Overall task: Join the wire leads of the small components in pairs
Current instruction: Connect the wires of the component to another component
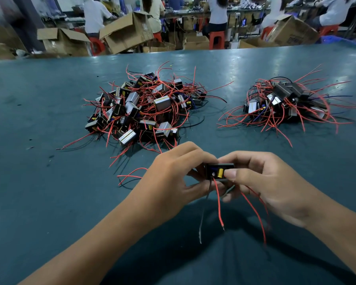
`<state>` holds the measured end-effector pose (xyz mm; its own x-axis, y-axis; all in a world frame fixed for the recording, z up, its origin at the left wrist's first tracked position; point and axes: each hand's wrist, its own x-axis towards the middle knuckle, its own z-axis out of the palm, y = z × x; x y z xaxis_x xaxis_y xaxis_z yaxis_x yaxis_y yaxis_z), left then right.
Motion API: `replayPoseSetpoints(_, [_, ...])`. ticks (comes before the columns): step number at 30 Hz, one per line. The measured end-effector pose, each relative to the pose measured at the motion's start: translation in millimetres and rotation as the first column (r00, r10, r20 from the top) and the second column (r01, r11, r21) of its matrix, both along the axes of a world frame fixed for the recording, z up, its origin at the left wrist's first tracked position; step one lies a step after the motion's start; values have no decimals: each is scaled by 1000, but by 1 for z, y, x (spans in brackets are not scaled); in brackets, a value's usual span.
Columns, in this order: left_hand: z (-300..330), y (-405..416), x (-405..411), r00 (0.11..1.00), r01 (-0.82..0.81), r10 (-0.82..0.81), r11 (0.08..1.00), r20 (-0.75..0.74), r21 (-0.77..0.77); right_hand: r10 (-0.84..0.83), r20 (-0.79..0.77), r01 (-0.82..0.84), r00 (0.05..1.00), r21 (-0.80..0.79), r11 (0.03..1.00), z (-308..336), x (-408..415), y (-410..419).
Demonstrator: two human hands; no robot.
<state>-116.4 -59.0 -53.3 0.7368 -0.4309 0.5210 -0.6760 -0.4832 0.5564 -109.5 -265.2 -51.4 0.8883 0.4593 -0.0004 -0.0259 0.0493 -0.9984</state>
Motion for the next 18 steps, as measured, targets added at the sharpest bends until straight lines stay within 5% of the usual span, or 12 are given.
replayPoseSetpoints(18, [-7, -10, -3, 999, 34, -34, 999, -13, -2, -32, 36, 37, 999, -141, 989, -2, 2, 4])
